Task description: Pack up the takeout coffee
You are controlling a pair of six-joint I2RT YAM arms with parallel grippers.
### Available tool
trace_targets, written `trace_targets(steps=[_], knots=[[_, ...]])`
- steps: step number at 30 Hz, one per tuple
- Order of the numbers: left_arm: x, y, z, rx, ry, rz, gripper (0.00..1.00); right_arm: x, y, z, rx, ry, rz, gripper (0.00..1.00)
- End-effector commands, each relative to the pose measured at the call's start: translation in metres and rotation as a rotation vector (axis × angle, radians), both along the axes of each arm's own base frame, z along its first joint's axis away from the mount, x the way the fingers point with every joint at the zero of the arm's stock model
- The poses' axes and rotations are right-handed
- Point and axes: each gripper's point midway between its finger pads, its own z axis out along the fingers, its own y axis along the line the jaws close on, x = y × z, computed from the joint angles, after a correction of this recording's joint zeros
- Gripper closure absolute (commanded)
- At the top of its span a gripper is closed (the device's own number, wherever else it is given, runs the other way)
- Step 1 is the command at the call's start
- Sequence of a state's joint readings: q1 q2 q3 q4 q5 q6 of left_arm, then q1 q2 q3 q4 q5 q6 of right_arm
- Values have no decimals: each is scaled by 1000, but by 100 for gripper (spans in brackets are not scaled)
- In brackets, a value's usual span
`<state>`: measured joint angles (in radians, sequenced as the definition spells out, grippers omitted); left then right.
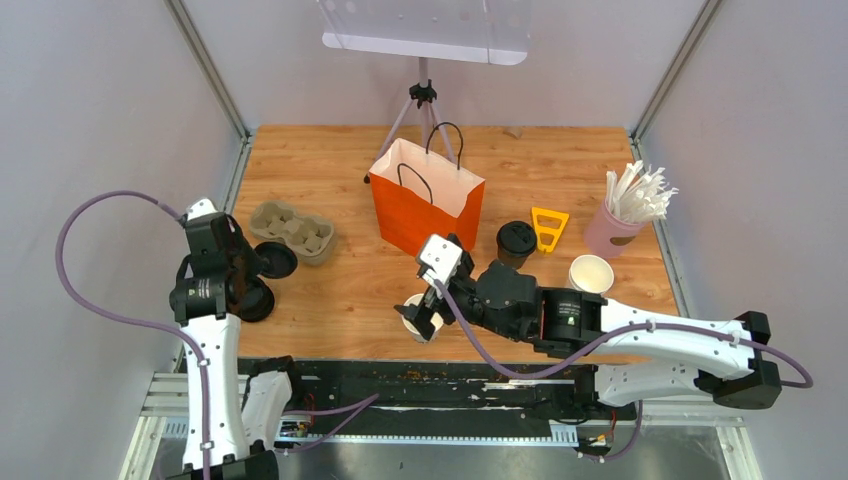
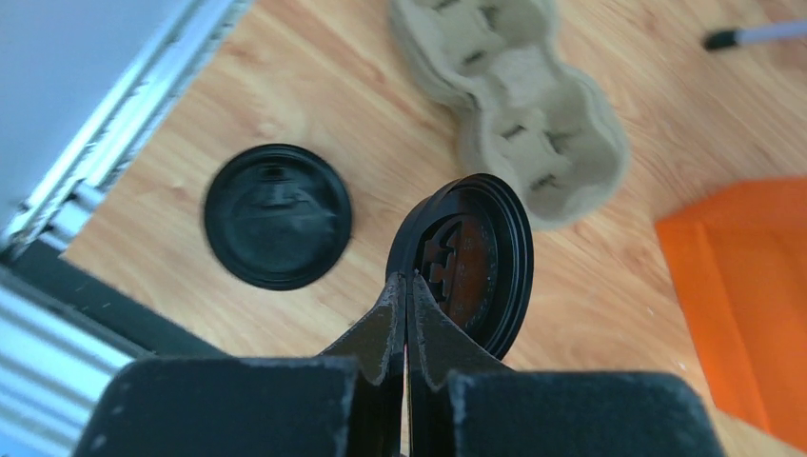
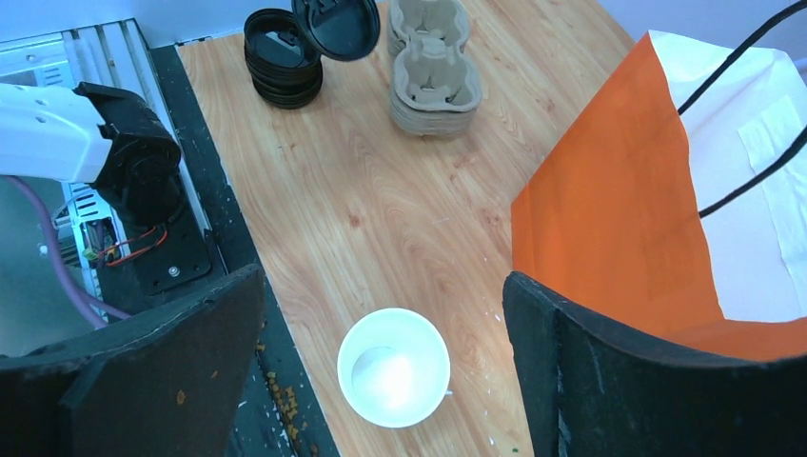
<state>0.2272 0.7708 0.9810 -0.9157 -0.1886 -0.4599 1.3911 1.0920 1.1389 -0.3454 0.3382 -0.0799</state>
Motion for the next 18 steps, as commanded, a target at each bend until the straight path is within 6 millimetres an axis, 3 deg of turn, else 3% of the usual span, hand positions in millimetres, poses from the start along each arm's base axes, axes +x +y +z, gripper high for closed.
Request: trace_targets(steps=[1,5,10,14,18], knots=[[20,-43,25,-84,-129,-241,100,4,12,21,120,-74,8,4],[32,-83,33,-221,-189,-418,100,2,20,13,100,-109,46,4],[33,-121,47,-317,-221,-590,100,6,32,-10,-16,-251,110,4],[27,-152,43,-455,-213,-688,100,9,45,-25,-134,-374,187,4],[20,-170,39,-537,-191,-745,100,11,51,-32,-218,-544,259,4]])
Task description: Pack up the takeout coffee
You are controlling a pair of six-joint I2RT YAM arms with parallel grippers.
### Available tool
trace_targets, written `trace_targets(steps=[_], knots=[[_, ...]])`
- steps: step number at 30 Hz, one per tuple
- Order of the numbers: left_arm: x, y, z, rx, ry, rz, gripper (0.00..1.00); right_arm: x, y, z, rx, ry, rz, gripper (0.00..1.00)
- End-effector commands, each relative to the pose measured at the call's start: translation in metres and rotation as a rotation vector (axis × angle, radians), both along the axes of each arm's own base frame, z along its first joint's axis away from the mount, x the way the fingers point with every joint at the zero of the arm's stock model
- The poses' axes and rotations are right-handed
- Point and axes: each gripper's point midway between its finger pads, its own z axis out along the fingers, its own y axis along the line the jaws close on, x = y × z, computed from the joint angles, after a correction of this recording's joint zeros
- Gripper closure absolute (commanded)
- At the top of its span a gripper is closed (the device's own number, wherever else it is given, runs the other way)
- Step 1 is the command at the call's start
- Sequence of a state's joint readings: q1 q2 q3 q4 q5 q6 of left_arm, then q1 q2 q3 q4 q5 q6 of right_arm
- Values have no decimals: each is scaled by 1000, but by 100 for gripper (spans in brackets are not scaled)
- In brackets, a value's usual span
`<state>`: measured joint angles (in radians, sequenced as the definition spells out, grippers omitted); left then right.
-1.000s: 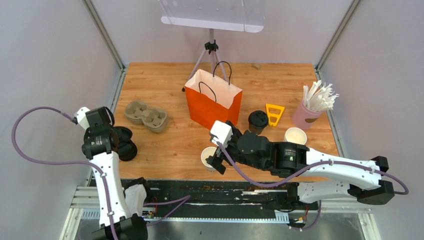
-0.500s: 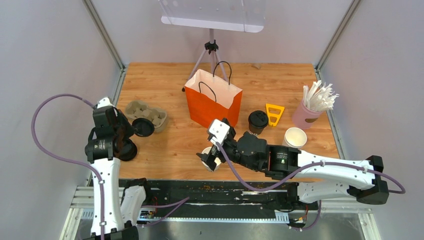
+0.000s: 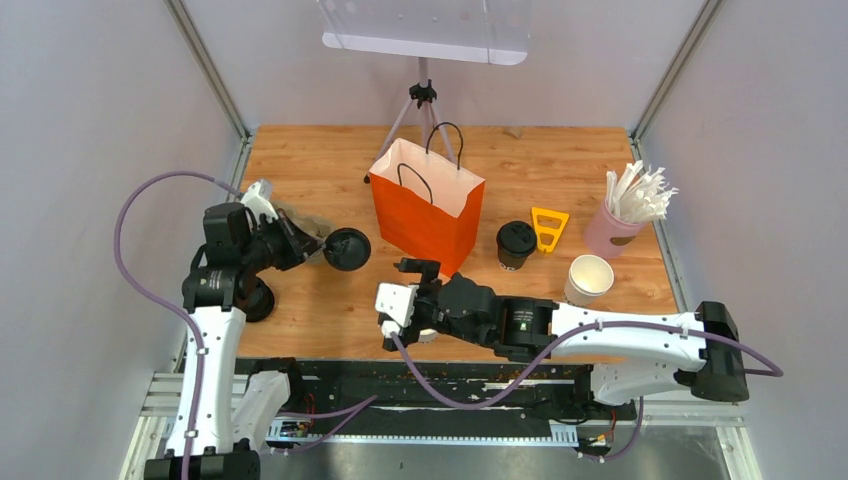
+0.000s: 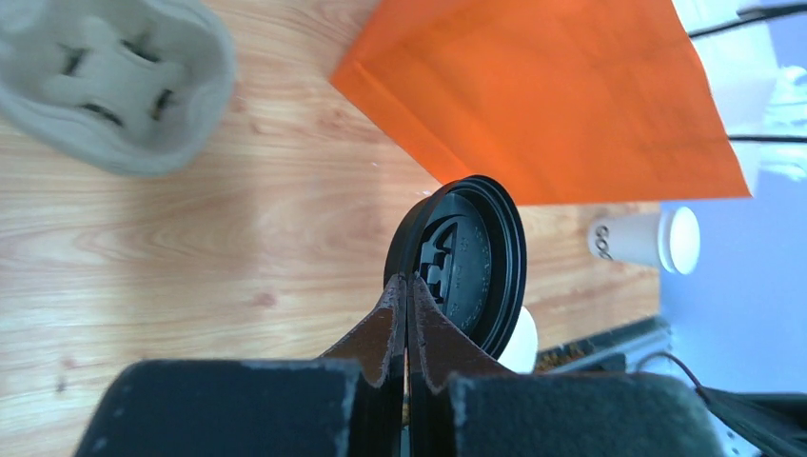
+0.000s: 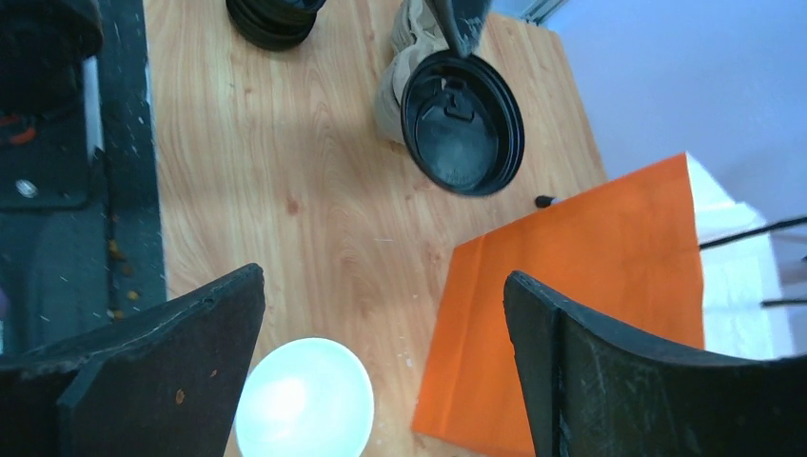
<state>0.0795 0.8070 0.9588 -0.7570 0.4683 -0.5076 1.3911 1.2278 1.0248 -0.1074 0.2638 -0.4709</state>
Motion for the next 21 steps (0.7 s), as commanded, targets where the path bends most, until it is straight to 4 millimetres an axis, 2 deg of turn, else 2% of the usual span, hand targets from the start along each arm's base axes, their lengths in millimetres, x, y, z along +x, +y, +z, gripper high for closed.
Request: trace_targets(steps=[1,6,10,11,12,15,17,21], knots=[[-8,-31,11,-126,-11,-131,100,1,11,17,-21,-279,130,4],[-20,-52,9,-176,40,-214,100,7,16,29,-25,-444,144,3],[-25,-63,4,-247,58,-225,100,3,11,37,26,-386,136,4],[-26,-66,4,-270,64,-232,100,-1,7,41,63,-355,140,4],[-26,-68,4,-290,67,-239,100,-4,0,54,127,-333,130,4],[-25,-74,8,-344,70,-252,100,-7,-23,76,290,-236,80,4],[-23,-77,14,-373,65,-255,100,-11,-36,85,385,-135,53,4],[-19,-86,32,-456,55,-280,100,-6,-58,96,536,29,-34,0]])
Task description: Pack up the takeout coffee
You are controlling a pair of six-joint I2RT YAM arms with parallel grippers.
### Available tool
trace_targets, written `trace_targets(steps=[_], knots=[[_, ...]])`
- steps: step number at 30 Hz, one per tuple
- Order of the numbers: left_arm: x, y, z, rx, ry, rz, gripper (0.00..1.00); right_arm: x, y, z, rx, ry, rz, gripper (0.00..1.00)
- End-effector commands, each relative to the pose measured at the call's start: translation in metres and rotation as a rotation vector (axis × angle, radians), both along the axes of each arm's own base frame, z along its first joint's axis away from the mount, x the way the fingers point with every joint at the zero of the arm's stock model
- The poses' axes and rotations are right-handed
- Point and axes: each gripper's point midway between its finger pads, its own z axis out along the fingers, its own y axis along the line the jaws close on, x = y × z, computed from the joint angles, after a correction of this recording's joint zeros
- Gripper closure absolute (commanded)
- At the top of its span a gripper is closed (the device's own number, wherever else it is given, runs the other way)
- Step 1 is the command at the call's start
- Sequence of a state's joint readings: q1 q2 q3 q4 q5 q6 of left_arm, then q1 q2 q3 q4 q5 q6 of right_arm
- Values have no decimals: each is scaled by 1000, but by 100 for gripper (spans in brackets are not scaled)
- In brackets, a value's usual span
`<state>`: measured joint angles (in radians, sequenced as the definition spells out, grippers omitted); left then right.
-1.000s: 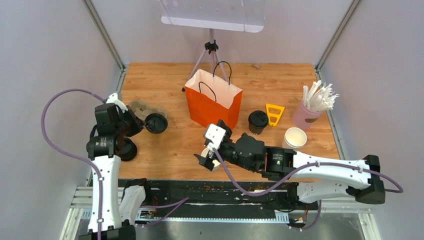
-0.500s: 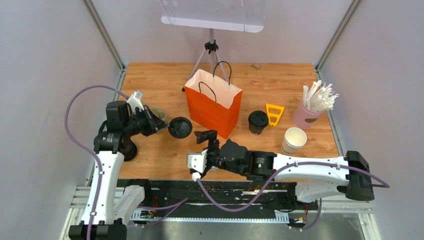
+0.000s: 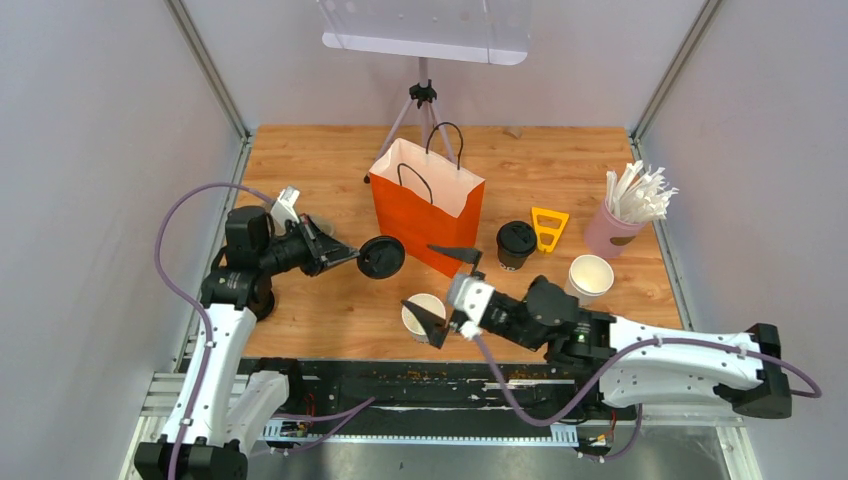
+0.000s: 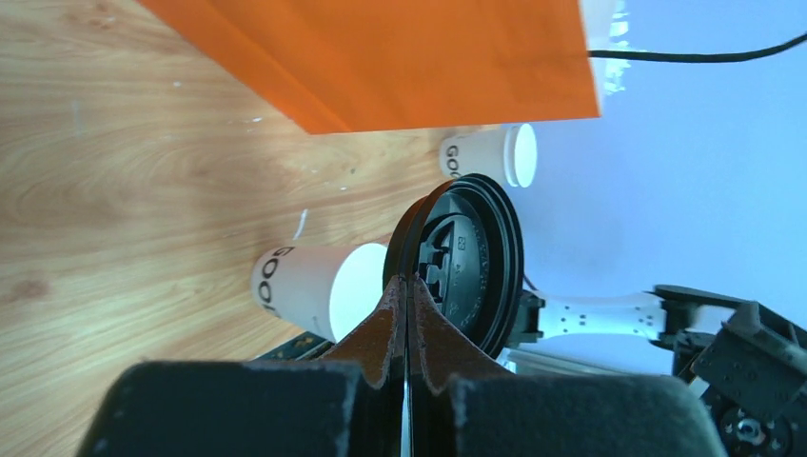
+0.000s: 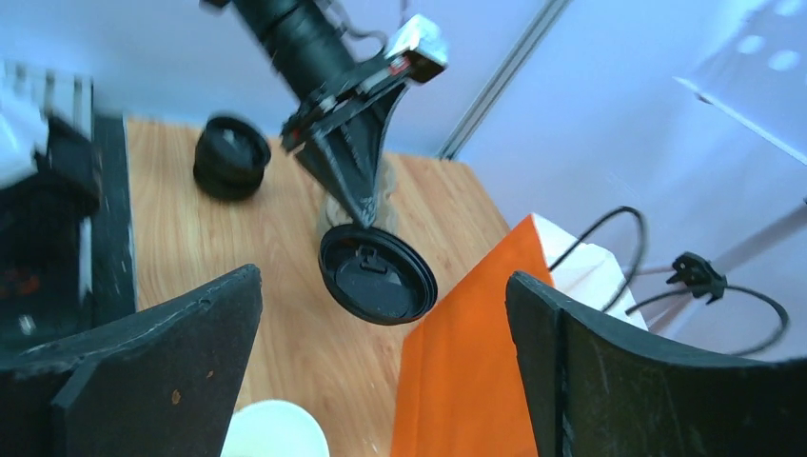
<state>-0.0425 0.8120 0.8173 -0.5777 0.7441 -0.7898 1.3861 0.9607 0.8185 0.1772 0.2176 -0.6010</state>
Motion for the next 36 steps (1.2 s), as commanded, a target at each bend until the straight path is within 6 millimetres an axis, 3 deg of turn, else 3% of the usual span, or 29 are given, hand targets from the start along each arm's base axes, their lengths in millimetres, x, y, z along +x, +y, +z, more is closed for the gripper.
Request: trace_targets(steps=[1,5,8,14,18,26,36], knots=[[6,-16,39,-136,-68,-37,100,5,-21,32,276,258,-43,0],[10,-27,55,-251,-62,-47,100,13,-27,25,267,318,-31,0],[10,-38,67,-393,-38,-60,100,14,-33,17,236,173,-24,0],[3,-49,85,-551,-11,-57,100,26,-51,29,266,-32,-53,0],[-10,-53,89,-588,0,-66,100,14,-41,36,278,-81,48,0],[-34,-49,81,-607,16,-47,100,27,-18,38,257,-80,31,0],[-41,-47,76,-592,20,-41,100,26,3,40,284,-80,78,2]])
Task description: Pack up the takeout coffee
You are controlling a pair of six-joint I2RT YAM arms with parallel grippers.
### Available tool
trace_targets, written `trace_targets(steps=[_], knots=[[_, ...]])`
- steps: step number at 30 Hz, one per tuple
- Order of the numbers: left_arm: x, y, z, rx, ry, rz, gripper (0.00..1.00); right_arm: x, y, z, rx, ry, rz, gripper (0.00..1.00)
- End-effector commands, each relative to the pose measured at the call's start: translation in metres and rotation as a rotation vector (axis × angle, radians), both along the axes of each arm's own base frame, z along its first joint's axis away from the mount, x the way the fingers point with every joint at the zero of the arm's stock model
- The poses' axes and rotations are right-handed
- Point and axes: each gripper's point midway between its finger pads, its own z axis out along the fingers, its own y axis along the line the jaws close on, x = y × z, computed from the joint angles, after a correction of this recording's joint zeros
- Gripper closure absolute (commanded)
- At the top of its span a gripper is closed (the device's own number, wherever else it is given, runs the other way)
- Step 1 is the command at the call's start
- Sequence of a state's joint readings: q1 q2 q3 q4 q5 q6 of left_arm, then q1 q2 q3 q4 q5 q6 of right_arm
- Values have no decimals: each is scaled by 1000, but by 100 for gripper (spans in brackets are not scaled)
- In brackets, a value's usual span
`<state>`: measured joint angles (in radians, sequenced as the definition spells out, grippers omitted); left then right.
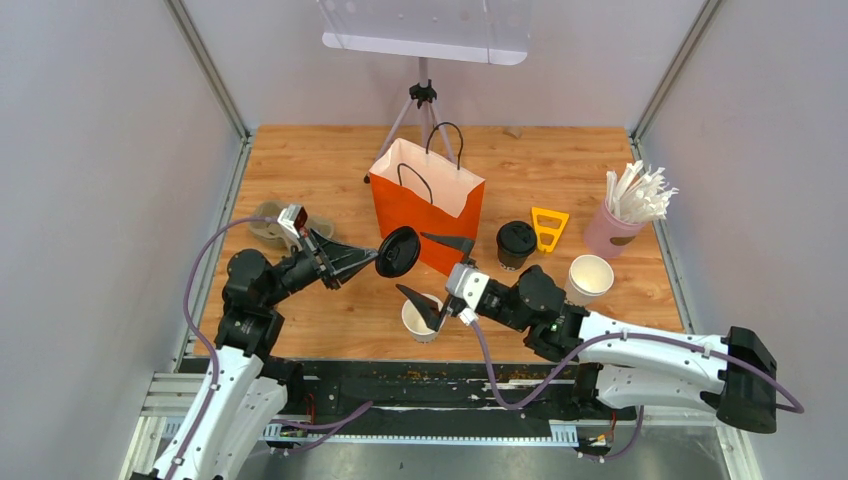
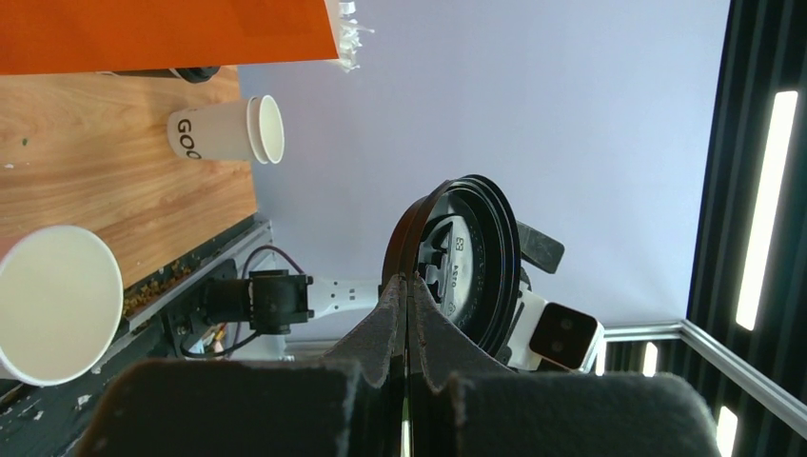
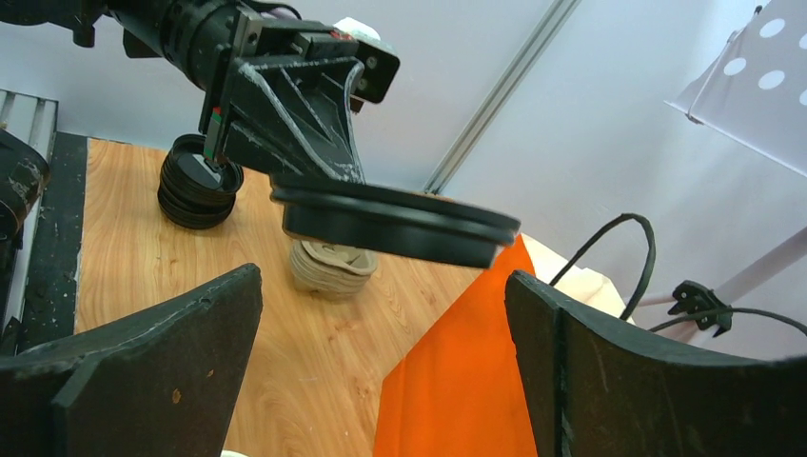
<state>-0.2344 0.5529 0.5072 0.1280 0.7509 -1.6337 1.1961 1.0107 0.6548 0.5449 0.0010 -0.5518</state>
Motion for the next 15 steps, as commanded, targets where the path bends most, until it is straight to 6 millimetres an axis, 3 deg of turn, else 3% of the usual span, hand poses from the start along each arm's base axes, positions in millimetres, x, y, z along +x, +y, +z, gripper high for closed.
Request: trace_targets(steps=[1,15], knots=[[-2,0,2,3,-4,3,100,-8,2,48,127,-51,47,2],[-3,2,0,-12,7,21,100,1,20,44,119,-6,44,3]])
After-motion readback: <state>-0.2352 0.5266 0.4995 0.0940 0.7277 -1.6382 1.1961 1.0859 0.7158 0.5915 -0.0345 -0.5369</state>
